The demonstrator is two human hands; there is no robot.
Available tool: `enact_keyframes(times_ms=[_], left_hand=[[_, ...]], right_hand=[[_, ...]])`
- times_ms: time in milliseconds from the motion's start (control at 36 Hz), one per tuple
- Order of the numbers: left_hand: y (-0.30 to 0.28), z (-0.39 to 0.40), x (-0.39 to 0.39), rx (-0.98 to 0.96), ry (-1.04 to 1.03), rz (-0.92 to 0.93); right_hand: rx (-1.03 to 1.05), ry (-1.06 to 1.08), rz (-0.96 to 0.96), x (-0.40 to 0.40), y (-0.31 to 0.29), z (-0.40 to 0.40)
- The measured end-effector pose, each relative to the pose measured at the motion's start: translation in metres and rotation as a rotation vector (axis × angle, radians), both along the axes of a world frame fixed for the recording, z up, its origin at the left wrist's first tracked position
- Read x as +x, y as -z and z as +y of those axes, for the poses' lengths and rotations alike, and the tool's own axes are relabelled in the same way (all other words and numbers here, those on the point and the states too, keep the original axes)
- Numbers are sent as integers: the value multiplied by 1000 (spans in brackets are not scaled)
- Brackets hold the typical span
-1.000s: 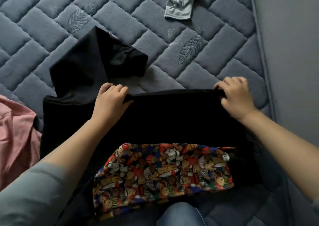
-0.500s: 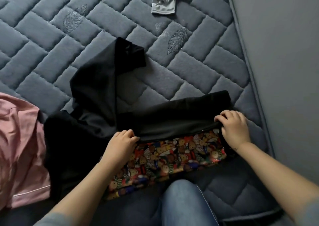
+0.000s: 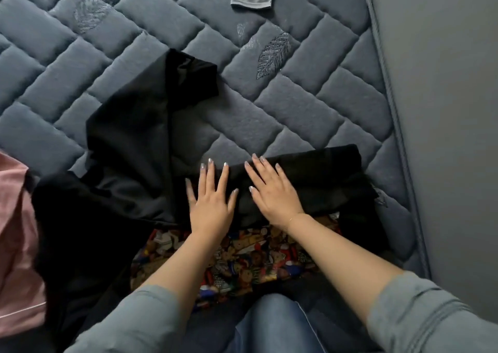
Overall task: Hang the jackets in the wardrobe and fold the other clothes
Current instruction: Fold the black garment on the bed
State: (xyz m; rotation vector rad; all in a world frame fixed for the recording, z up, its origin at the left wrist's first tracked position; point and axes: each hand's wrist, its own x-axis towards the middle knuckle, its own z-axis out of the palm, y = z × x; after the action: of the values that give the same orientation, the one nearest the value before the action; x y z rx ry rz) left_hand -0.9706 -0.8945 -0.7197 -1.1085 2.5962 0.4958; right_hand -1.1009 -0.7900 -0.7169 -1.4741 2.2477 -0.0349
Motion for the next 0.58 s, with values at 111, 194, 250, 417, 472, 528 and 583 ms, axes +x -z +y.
enact_keyframes(times_ms=[111, 194, 250, 417, 472, 528, 583], left_hand=[[35, 5, 12, -95, 42, -8], [47, 6, 9, -156, 27, -5], [50, 8, 8, -146, 21, -10], [36, 4, 1, -50, 19, -20], [24, 1, -2, 42, 1, -8], [8, -7, -3, 181, -33, 105], [-15, -22, 3, 299, -94, 312]], right_hand=[[54, 22, 88, -30, 27, 29], [79, 157, 146, -57, 34, 53], [116, 175, 164, -64, 35, 62], [131, 491, 136, -50, 27, 42], [68, 624, 65, -45, 25, 28], [-70, 712, -80, -40, 18, 8], [-235, 676, -225, -32, 7, -20]])
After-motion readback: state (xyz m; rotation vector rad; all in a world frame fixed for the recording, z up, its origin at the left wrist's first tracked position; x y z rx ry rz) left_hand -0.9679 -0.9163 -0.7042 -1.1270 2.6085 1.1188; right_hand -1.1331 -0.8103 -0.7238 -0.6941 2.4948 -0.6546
